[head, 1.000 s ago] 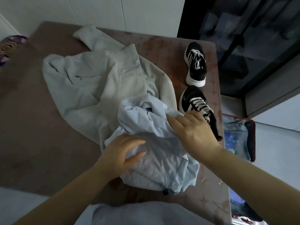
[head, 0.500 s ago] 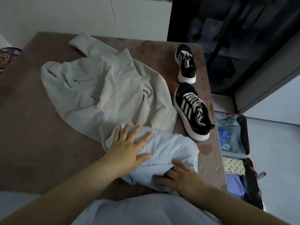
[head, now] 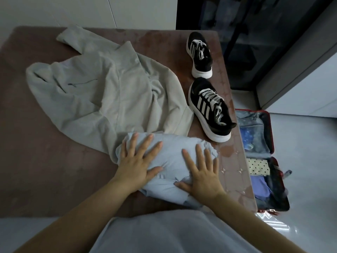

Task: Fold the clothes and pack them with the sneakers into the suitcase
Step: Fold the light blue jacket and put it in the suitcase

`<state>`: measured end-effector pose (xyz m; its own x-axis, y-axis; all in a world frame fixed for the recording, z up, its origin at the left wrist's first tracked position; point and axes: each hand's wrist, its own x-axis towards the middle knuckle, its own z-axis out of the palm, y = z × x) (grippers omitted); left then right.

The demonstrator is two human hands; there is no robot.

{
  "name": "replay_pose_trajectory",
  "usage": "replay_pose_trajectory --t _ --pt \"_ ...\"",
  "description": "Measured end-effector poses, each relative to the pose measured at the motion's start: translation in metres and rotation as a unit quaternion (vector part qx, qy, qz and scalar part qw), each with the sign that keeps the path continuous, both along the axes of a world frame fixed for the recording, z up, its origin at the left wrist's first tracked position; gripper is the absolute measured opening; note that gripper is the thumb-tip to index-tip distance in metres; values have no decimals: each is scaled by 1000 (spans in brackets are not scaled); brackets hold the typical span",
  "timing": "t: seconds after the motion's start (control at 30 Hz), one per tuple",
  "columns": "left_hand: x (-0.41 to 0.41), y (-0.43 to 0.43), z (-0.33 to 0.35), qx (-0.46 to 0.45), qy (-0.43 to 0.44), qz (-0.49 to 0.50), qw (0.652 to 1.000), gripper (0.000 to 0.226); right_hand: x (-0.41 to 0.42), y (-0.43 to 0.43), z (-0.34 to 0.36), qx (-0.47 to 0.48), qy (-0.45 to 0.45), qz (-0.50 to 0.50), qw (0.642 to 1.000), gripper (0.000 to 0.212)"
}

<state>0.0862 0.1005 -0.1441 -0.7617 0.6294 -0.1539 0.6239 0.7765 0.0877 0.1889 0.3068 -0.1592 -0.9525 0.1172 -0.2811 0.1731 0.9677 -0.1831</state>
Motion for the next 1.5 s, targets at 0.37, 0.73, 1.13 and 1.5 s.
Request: replay_pose_trajectory --t 0.37,0.73,1.13,1.5 --pt "-13 -16 -4 187 -121 165 961 98 10 12 16 -284 31 -227 931 77" --pt "3 -24 10 296 -211 148 920 96 9 -21 23 -341 59 -276 897 74" --pt "106 18 12 416 -166 357 820 99 74 43 26 -464 57 -253 847 81" --pt "231 176 -4 434 -319 540 647 80 152 209 21 -490 -76 -266 827 85"
